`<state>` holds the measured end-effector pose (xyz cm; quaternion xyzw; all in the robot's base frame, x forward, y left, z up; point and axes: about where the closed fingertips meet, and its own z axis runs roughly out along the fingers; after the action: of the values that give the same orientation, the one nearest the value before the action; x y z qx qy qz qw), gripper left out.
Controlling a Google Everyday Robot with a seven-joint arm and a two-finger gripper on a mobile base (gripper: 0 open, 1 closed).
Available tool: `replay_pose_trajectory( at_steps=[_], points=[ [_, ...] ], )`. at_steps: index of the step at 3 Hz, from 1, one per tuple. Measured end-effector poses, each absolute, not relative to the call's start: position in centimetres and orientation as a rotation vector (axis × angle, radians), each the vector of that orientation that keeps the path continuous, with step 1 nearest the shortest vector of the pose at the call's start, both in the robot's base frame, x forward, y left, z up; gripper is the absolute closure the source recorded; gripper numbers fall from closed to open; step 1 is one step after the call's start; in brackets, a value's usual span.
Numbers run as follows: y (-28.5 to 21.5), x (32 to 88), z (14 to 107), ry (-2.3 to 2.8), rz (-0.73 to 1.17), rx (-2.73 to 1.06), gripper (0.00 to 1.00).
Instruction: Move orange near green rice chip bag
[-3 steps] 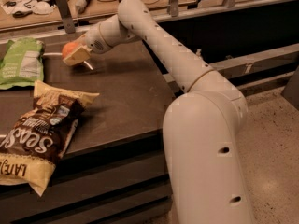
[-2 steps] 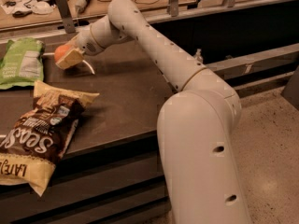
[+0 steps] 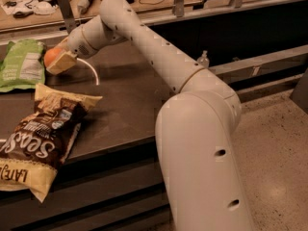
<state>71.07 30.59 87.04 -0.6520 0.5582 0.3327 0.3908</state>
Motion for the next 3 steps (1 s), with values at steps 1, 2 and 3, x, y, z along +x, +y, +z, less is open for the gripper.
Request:
replay_pose_trajectory(
  at_steps=[1,2,3],
  points=[
    [31.5,70.6,85.6,1.421,0.882,-1.675,0.13],
    [31.9,70.6,83.9,1.399,0.868,-1.679,0.0],
    [32.1,70.5,83.6,1.394,0.866,-1.678,0.0]
  ],
)
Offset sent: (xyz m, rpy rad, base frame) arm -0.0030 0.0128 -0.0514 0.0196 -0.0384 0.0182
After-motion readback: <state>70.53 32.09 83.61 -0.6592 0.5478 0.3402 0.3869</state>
